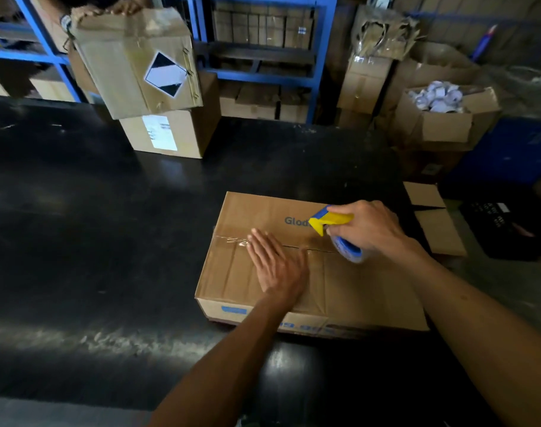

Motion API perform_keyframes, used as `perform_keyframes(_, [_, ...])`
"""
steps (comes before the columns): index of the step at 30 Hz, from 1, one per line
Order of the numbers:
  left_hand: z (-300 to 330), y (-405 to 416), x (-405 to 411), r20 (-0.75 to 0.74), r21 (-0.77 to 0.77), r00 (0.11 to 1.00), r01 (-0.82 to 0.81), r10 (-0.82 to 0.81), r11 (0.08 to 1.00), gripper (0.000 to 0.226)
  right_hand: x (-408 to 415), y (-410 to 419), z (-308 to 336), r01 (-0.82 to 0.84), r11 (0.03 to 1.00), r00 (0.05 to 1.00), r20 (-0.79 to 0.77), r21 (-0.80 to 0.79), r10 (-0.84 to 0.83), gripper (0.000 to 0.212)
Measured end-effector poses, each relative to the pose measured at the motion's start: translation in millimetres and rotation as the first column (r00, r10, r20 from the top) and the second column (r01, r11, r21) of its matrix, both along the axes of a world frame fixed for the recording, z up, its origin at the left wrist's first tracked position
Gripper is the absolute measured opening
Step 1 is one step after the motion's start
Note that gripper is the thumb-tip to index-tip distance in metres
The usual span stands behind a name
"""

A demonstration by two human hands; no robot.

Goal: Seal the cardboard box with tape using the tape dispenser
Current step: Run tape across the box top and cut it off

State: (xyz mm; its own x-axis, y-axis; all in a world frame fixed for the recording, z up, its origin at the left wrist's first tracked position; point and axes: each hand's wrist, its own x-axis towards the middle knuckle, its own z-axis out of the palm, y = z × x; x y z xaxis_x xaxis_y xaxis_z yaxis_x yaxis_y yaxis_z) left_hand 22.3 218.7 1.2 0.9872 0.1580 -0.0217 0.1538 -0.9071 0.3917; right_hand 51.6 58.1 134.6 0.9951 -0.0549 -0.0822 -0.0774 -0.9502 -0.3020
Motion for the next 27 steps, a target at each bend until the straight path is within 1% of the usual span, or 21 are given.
perform_keyframes(3, [-5.2,-54.5,-7.7,-0.043,-0.030,0.998,0.048,-0.049,0.998,0.105,-2.4,-22.2,4.5,0.070,0.997,0.997,0.028,0.022,-0.071,0.056])
perform_keyframes(4, [-8.9,-65.5,-9.8,-0.057,-0.012,0.997,0.050,-0.050,0.999,0.106,-4.3,-30.4,5.7,0.077,0.997,0.997,0.024,0.032,-0.077,0.056])
perform_keyframes(6, [-15.8,-75.0,-11.3,-0.058,0.075,0.997,0.051,-0.046,0.996,0.106,-9.2,-46.8,6.5,0.074,0.996,0.997,-0.002,0.050,-0.074,0.056])
perform_keyframes(8, [-19.3,-74.5,-11.4,-0.062,0.144,0.996,0.067,-0.058,0.987,0.108,-13.2,-61.4,5.3,0.077,0.994,0.997,-0.025,0.079,-0.075,0.057])
perform_keyframes(12, [-19.4,-70.4,-2.9,-0.135,0.238,0.986,0.128,-0.098,0.963,0.113,-16.3,-77.3,3.2,0.072,0.985,0.997,-0.030,0.157,-0.068,0.056])
perform_keyframes(15, [-17.5,-63.4,13.6,-0.142,0.260,0.976,0.199,-0.166,0.945,0.118,-15.5,-81.0,0.7,0.036,0.984,0.999,-0.018,0.175,-0.033,0.057])
perform_keyframes(17, [-16.9,-49.4,27.8,-0.144,0.268,0.959,0.276,-0.245,0.923,0.127,-16.2,-85.3,-0.2,0.033,0.984,0.999,-0.015,0.172,-0.031,0.057])
perform_keyframes(19, [-13.0,-38.4,37.4,-0.179,0.269,0.937,0.341,-0.301,0.901,0.134,-19.6,-93.1,1.8,0.034,0.983,0.999,-0.015,0.183,-0.031,0.056])
perform_keyframes(20, [-11.0,-40.5,38.5,-0.201,0.276,0.932,0.348,-0.301,0.896,0.132,-21.0,-99.2,3.5,0.040,0.978,0.999,-0.007,0.203,-0.039,0.056])
perform_keyframes(22, [-3.5,-66.9,29.3,-0.196,0.240,0.935,0.337,-0.295,0.910,0.124,-21.6,-111.5,8.9,0.083,0.958,0.996,0.000,0.275,-0.086,0.058])
perform_keyframes(23, [0.7,-90.8,20.2,-0.197,0.172,0.934,0.331,-0.297,0.928,0.125,-20.9,-117.5,13.3,0.117,0.942,0.992,0.000,0.314,-0.123,0.059])
perform_keyframes(25, [4.8,-141.0,0.4,-0.244,0.036,0.925,0.307,-0.290,0.951,0.138,-17.9,-129.0,20.0,0.170,0.916,0.983,0.004,0.363,-0.184,0.061])
perform_keyframes(26, [4.9,-160.2,-8.2,-0.264,0.011,0.925,0.286,-0.273,0.958,0.146,-17.3,-133.9,21.9,0.177,0.912,0.981,0.010,0.369,-0.194,0.062])
perform_keyframes(27, [3.5,-173.0,-13.4,-0.277,0.023,0.928,0.265,-0.248,0.964,0.149,-18.0,-137.9,23.5,0.175,0.912,0.981,0.014,0.371,-0.195,0.063])
